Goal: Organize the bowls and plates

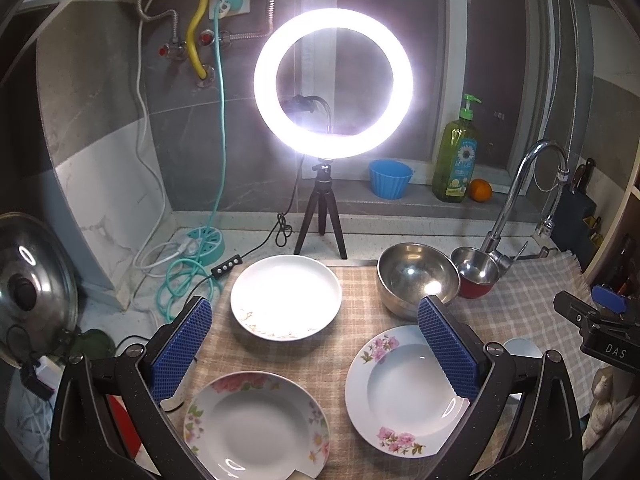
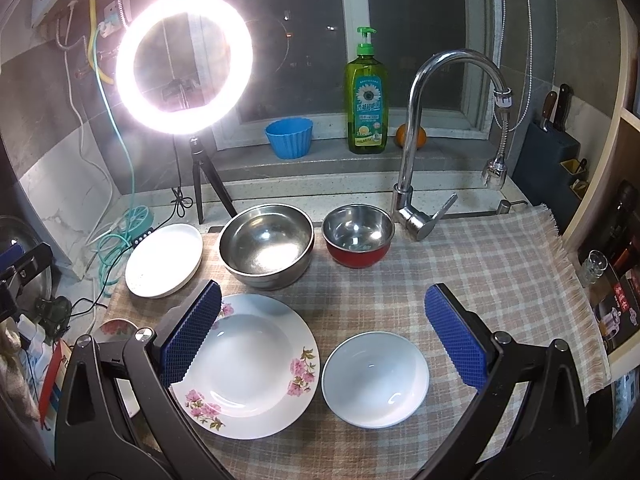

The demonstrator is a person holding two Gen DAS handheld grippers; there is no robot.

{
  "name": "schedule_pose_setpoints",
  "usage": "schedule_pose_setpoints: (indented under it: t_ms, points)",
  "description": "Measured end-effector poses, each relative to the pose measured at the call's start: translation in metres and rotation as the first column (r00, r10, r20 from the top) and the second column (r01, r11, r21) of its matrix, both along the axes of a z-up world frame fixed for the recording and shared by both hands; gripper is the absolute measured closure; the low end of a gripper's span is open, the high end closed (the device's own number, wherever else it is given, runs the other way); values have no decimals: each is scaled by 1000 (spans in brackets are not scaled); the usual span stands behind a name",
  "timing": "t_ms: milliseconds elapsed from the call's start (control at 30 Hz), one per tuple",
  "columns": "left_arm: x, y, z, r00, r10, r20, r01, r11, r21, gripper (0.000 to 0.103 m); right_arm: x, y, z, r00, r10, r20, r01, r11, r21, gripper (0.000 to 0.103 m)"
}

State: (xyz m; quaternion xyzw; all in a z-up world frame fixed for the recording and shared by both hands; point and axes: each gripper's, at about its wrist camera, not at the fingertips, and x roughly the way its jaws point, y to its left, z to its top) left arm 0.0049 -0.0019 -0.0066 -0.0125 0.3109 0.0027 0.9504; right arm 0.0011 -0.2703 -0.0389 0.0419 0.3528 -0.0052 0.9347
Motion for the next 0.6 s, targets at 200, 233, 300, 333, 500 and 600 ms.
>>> schedule_pose_setpoints:
  t_ms: [200,233,300,333,500,600]
  points:
    - [0,0,-1,1000,-1,-1,1,1000,0,1,3,0,-3,1000,2,-1,-2,1000,-1,0]
    - [0,0,-1,1000,-1,0,1,1000,0,1,3,1,-3,1000,3,0,-3,1000,-2,0]
    - [0,0,-1,1000,1,0,-1,1000,0,1,4,2,-3,1000,4,1,-4,1000,-2,0]
    - [0,0,-1,1000,0,0,0,1000,-1,1,5,2,-4,1000,5,1,-5,1000,-2,0]
    - [0,-1,-2,1000,-2,2,2,1000,2,1,5,3,-3,1000,6,2,-6,1000,-3,0]
    - [1,-1,-2,1000,-5,-1,5,1000,0,1,5,3,-3,1000,5,2,-5,1000,-6,0]
